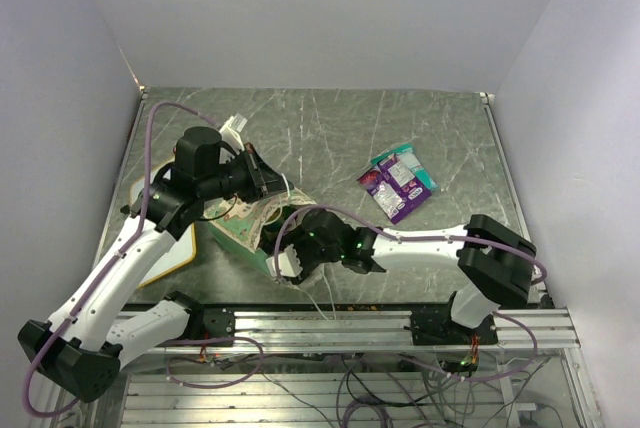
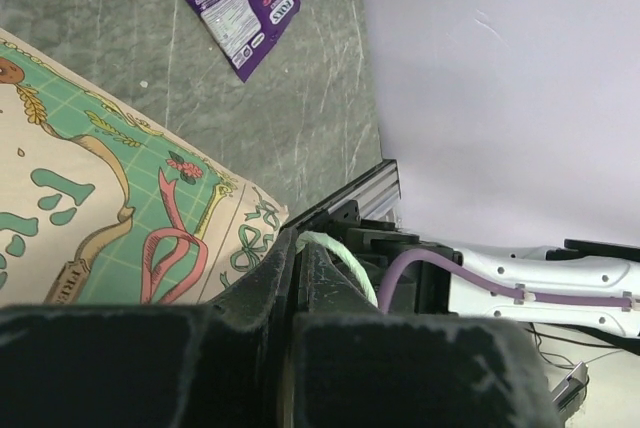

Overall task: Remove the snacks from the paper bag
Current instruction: Take out the snack from the paper bag.

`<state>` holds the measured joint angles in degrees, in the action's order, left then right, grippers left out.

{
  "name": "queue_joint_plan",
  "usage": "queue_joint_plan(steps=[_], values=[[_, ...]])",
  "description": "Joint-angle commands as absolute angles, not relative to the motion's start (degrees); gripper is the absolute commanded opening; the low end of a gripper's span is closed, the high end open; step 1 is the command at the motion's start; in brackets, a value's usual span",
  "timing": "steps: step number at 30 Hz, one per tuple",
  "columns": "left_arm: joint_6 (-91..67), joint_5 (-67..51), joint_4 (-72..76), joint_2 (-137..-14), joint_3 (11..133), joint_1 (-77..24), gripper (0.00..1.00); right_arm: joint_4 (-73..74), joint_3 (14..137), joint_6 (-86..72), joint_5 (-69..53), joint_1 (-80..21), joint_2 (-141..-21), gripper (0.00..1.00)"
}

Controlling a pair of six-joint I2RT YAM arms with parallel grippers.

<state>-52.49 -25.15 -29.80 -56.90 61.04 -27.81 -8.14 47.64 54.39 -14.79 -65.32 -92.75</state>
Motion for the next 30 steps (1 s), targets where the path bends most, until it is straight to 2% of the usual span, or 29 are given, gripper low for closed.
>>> queue_joint_plan(steps=[1,4,10,12,16,22,30], values=[[-51.53,-27.16,-29.25,-57.44,62.43,-28.19,0.07,-11.96,48.95,54.19,-12.27,-65.34,-94.92,0.56],[-51.13,-27.83,-28.85,-58.53,62.87,-28.21,0.07,-14.43,47.81,53.46,-11.54,-65.30,-96.03,0.53],[-50.45,-26.93,-29.41,-58.67,63.42,-28.17,0.07,-14.71,46.98,51.78,-12.29,-64.28,-95.10,0.35],[-51.01,-26.65,-28.81,-58.34,63.16,-28.18,0.07,-13.87,47.16,50.41,-13.65,-63.08,-94.62,0.26],[-51.16,-24.67,-29.58,-57.15,62.87,-28.21,0.07,-11.94,47.89,49.14,-15.99,-61.56,-92.15,0.00],[-50.58,-21.09,-32.71,-56.52,64.03,-28.21,0.07,-9.10,46.63,48.64,-18.07,-61.13,-84.95,0.00],[-51.05,-18.90,-33.20,-56.20,64.94,-28.12,0.07,-2.51,50.71,40.31,-20.14,-61.07,-77.95,0.00]])
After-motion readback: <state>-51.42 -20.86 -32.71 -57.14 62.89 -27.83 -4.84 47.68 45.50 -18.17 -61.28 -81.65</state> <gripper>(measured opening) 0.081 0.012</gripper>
